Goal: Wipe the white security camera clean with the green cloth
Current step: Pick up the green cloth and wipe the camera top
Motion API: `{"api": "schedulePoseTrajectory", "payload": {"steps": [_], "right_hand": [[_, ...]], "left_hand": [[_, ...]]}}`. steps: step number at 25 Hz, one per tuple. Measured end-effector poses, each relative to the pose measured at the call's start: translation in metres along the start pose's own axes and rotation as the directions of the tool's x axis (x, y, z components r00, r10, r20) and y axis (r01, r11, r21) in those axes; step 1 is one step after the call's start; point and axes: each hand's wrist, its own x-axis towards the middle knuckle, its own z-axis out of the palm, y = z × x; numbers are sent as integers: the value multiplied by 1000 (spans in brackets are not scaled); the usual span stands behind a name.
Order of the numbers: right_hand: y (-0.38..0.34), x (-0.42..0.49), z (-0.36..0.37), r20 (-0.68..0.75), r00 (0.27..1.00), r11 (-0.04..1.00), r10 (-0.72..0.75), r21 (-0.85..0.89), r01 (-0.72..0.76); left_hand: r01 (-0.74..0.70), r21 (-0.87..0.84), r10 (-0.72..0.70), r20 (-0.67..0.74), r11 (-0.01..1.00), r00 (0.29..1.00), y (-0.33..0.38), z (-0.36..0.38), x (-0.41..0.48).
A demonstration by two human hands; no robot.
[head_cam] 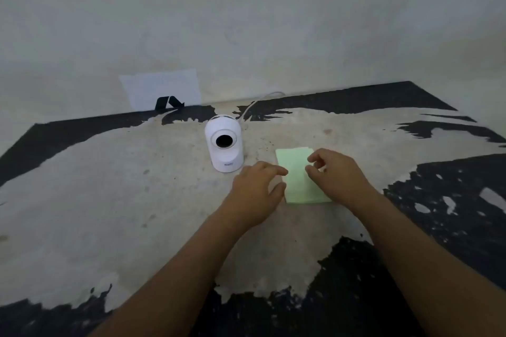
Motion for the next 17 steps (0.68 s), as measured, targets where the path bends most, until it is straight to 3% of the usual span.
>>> {"api": "schedulePoseTrajectory", "payload": {"steps": [2,4,10,13,15,17], "right_hand": [[7,0,0,-7,995,964,100,-248,-99],[7,-1,3,8,990,918,144,-374,-131],[-6,1,4,88,981,982,173,-90,-165],[-23,-8,-8,74,992,920,101,373,-122],[-37,-16,-18,74,994,783,77,612,-107],[-52,-25,-24,90,995,681,40,726,-93]], "left_hand": [[60,188,-70,50,980,996,4,12,4],[101,270,-124,71,958,990,7,20,3],[116,203,-126,38,972,991,4,20,0],[126,-200,-145,-82,972,986,6,9,-7],[225,-490,-296,-71,842,953,11,-1,-14],[336,-707,-406,76,622,911,11,-7,-19]]}}
